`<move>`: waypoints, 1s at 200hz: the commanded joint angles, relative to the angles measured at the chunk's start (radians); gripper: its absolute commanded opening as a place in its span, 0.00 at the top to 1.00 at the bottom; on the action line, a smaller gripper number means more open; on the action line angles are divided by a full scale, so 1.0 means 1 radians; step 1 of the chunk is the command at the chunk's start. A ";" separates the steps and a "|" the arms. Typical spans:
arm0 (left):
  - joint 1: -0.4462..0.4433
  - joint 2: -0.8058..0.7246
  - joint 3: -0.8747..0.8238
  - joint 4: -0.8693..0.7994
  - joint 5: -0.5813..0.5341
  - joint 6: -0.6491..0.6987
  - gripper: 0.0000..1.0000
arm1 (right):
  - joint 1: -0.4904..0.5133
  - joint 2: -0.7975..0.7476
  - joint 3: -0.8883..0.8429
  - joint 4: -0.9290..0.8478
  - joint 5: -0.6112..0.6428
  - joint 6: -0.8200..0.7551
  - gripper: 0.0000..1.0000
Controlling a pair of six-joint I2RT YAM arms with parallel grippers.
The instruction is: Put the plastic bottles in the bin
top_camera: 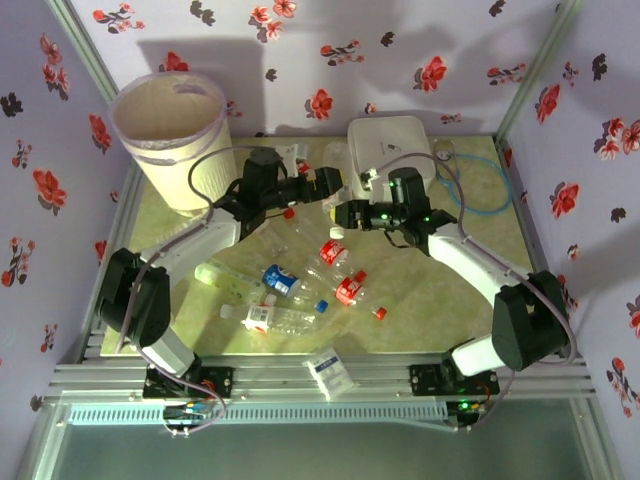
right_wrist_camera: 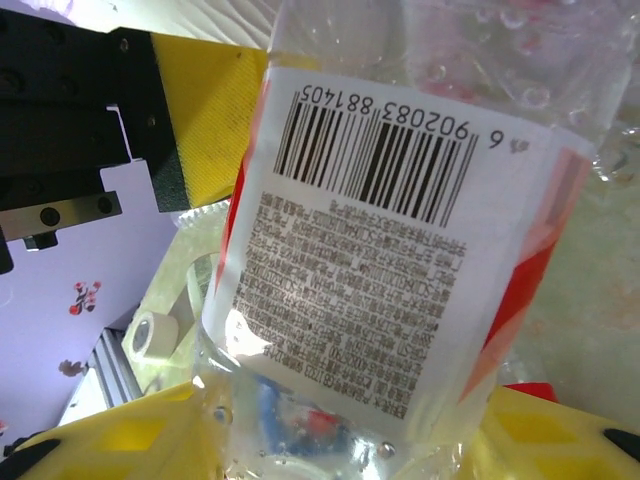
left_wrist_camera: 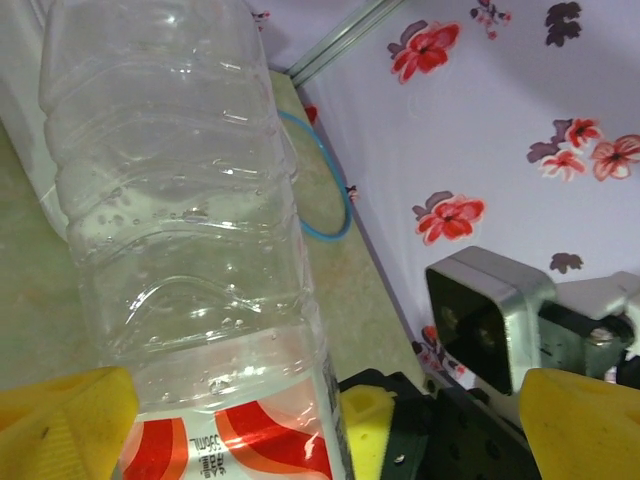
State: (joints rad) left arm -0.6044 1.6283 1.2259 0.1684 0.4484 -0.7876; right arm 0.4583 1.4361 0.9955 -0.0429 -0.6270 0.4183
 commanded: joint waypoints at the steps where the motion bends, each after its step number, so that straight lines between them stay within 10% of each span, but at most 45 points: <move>1: -0.005 0.019 0.025 -0.116 -0.056 0.047 0.00 | 0.013 -0.058 0.014 0.047 -0.009 -0.061 0.47; 91: -0.017 0.050 0.025 -0.033 -0.032 0.003 0.03 | 0.058 -0.053 0.025 -0.016 0.061 -0.128 0.47; 171: -0.016 0.056 0.028 -0.031 -0.034 -0.021 0.40 | 0.068 -0.044 0.043 -0.063 0.118 -0.148 0.45; 200: -0.014 0.062 0.061 -0.083 -0.046 0.007 0.41 | 0.066 -0.048 0.063 -0.100 0.185 -0.160 0.11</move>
State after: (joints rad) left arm -0.6155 1.6711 1.2549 0.1230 0.4038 -0.8093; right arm 0.5243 1.3899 1.0103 -0.1036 -0.5220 0.2813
